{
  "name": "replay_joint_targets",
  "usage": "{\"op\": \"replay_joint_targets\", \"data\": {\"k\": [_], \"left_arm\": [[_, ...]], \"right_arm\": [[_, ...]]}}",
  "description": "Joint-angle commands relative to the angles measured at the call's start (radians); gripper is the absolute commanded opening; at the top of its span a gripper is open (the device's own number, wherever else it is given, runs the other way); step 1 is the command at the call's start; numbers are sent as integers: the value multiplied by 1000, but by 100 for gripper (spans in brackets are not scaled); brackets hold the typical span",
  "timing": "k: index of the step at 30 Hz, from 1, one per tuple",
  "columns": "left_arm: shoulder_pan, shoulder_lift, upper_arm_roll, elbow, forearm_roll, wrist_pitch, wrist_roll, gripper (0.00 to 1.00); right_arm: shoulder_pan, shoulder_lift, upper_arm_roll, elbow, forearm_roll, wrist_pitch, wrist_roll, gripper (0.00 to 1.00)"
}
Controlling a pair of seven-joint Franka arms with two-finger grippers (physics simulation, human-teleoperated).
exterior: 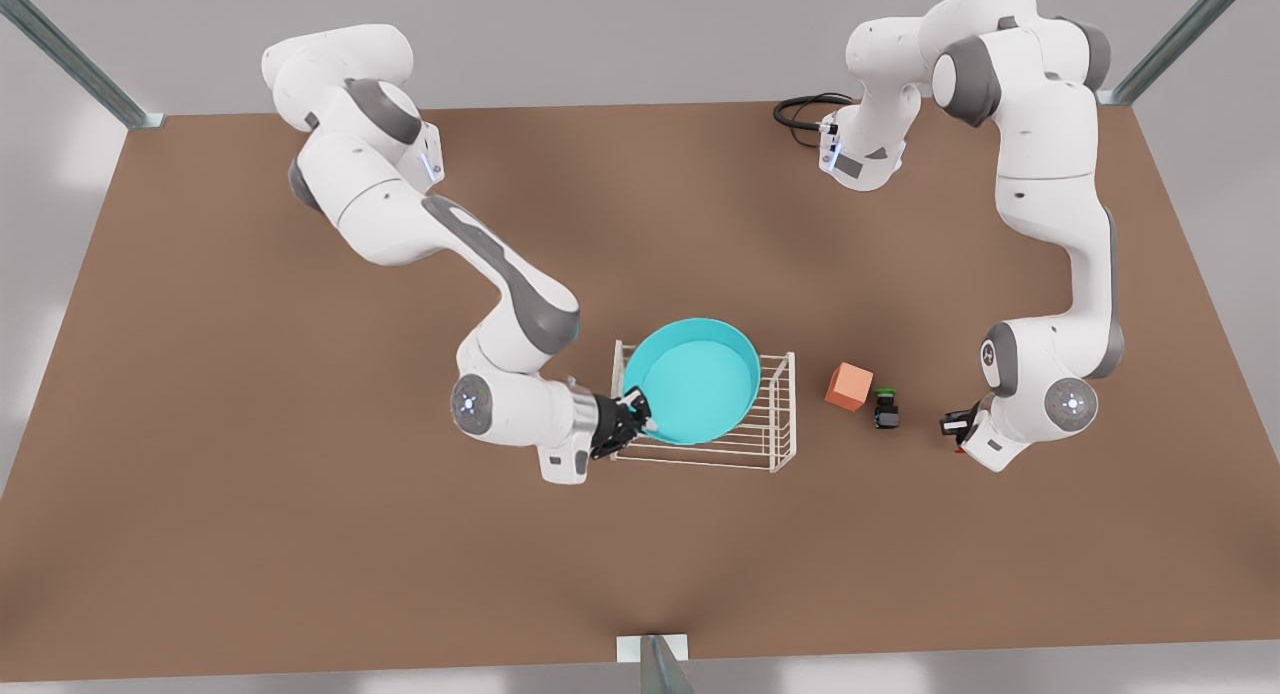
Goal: Place the plate on the shelf with right arm and place the red button switch in the plate with left arm
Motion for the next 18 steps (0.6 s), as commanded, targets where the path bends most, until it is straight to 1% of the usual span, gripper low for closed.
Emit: {"op": "replay_joint_targets", "data": {"k": [1, 7, 8, 9, 13, 15, 16, 17, 18], "left_arm": [[-1, -5, 0, 1, -11, -5, -34, 42], [-7, -22, 0, 1, -11, -14, -63, 42], [-7, -28, 0, 1, -11, -20, -65, 42], [-9, -30, 0, 0, -11, -21, -80, 42], [-24, -48, -1, -1, -13, -29, -118, 42], [-45, -74, -1, 1, -13, -74, -171, 42], [-59, -93, -1, 1, -13, -92, -207, 42], [-73, -114, -1, 1, -13, -115, -235, 42], [-85, -128, -3, 3, -13, -129, -267, 42]], "right_arm": [[7, 0, -8, -1, -11, 68, 275, 21], [5, -1, -4, -39, -11, 66, 267, 21], [5, -1, -6, -44, -14, 60, 264, 84], [4, -3, -6, -45, -15, 57, 261, 100], [5, -9, -1, -38, -15, 54, 264, 100], [1, -43, -4, -24, -15, 8, 277, 100], [-19, -78, -1, -22, -3, -36, 280, 100], [-53, -147, -6, -24, -3, -140, 280, 100], [-119, -237, -21, -48, -29, -291, 280, 100]]}}
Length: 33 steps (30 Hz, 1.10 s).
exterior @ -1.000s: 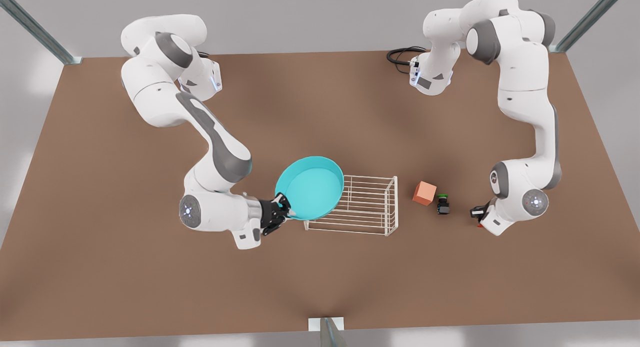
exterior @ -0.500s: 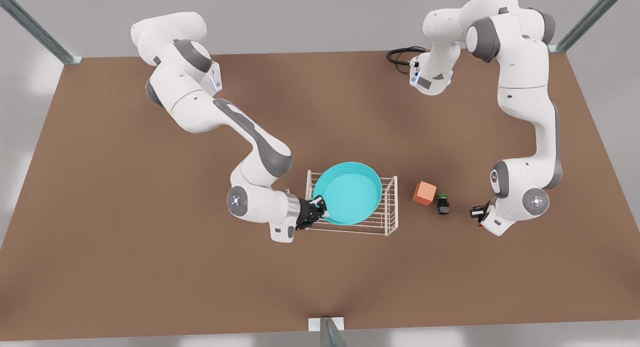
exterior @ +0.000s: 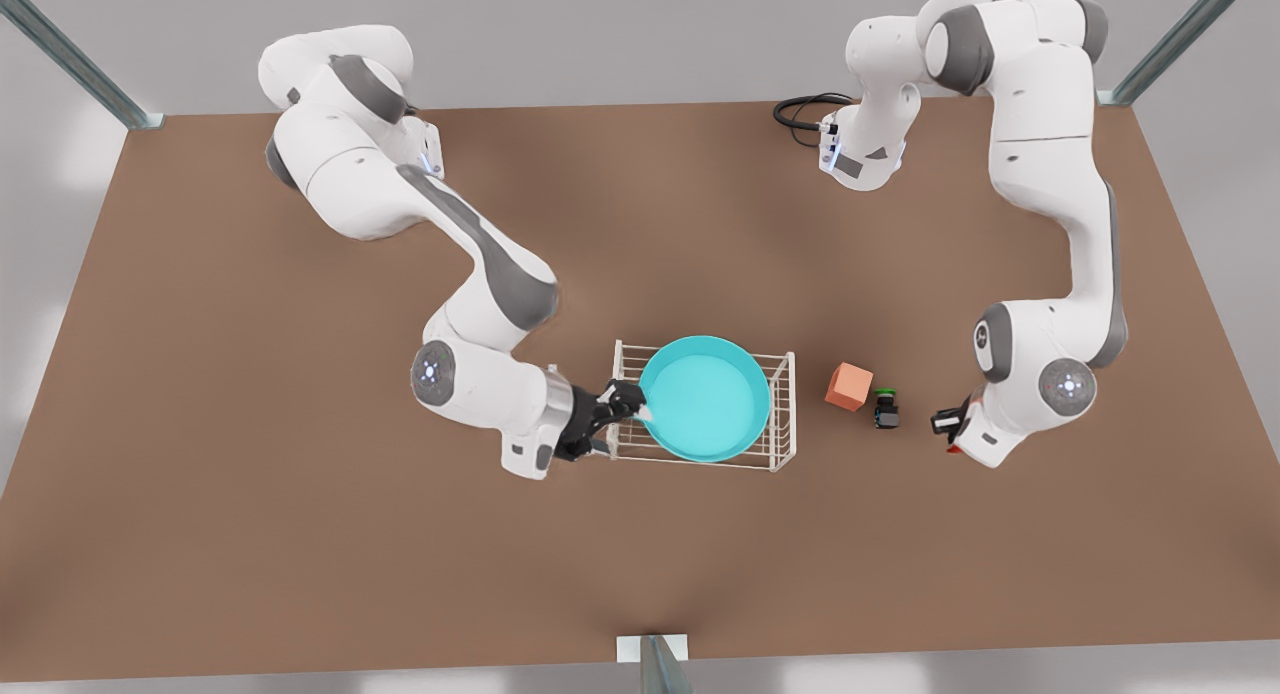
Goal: Place the plate on the shelf with right arm and place the red button switch in the plate with left arm
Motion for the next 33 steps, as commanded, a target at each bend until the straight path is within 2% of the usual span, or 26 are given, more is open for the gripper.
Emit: {"op": "replay_joint_targets", "data": {"k": [1, 2, 3, 5, 6, 8, 9, 10, 12, 14, 18, 21, 22, 23, 27, 29, 30, 33], "left_arm": [[-17, -26, -2, 0, -11, -65, -186, 42], [-44, -50, -5, 2, -29, -65, -232, 42], [-80, -66, -7, 22, -31, -90, -248, 42], [-156, -118, -10, 46, -37, -116, -393, 42], [-172, -133, -11, 74, -80, -128, -423, 42], [-211, -153, -11, 134, -140, -210, -489, 42], [-228, -165, -13, 134, -137, -214, -515, 42], [-267, -170, -25, 160, -132, -272, -547, 42], [-309, -167, -100, 177, -132, -292, -662, 43], [-347, -139, -174, 177, -132, -240, -708, 43], [-421, -50, -180, 177, -124, -41, -722, 43], [-413, -21, -174, 177, -117, -10, -720, 43], [-413, -21, -171, 177, -117, -10, -719, 54], [-413, -21, -165, 177, -117, -9, -717, 100], [-413, -38, -137, 197, -117, -47, -717, 100], [-381, -99, -17, 329, -113, -393, -586, 100], [-350, -127, 4, 379, -43, -535, -480, 100], [-289, -225, -7, 385, 118, -705, -147, 100]], "right_arm": [[-60, -96, -50, -24, -54, -364, 74, 100], [-150, -127, -85, -27, -106, -555, 68, 100], [-247, -133, -91, -27, -180, -643, 24, 100], [-339, -133, -107, -27, -400, -693, -47, 100], [-362, -145, -105, -27, -503, -781, -62, 100], [-368, -263, -157, -43, -491, -807, -130, 100], [-362, -334, -224, -76, -397, -815, -133, 100], [-255, -447, -426, -179, -228, -793, -118, 100], [-239, -585, -444, -336, -195, -713, -113, 100], [-218, -645, -472, -418, -183, -712, -113, 100], [-216, -642, -478, -432, -177, -712, -113, 100], [-213, -639, -478, -431, -169, -712, -113, 100], [-213, -636, -478, -431, -164, -712, -114, 100], [-213, -636, -478, -431, -163, -712, -114, 100], [-213, -635, -478, -428, -161, -706, -116, 100], [-213, -635, -478, -428, -161, -707, -117, 100], [-212, -635, -478, -426, -155, -707, -117, 100], [-210, -638, -480, -425, -149, -707, -125, 100]]}}
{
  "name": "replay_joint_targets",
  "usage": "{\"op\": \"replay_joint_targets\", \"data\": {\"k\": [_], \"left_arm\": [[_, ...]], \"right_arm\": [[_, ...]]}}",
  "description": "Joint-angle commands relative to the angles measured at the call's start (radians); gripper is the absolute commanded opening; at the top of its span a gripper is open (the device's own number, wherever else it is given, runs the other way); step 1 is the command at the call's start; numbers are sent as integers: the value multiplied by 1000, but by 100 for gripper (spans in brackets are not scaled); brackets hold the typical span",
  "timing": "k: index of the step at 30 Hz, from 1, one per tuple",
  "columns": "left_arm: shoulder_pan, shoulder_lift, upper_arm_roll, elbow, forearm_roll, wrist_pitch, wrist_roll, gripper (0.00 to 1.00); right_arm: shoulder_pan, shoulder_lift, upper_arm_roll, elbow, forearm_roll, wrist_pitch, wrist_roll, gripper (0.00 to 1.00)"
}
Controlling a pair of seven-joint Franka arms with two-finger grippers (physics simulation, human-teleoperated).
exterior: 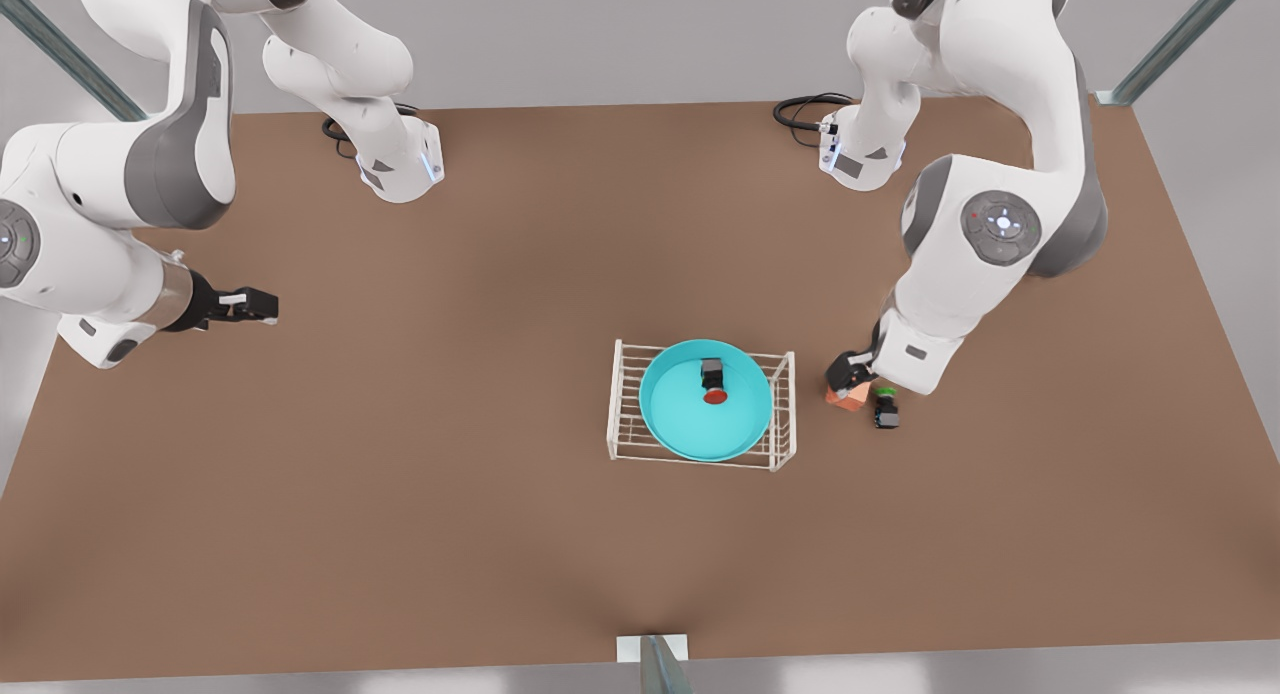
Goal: Place the plate on the shelf with right arm and place the red button switch in the plate with left arm
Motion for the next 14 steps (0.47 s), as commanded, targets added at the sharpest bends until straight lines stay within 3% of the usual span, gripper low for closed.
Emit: {"op": "replay_joint_targets", "data": {"k": [1, 14], "left_arm": [[39, -45, -4, 8, 106, -335, 434, 100], [69, -42, -4, 6, 98, -363, 565, 100]], "right_arm": [[1, -3, 0, 1, 8, -2, -33, 100], [8, -14, -2, 3, 9, -10, -28, 100]]}}
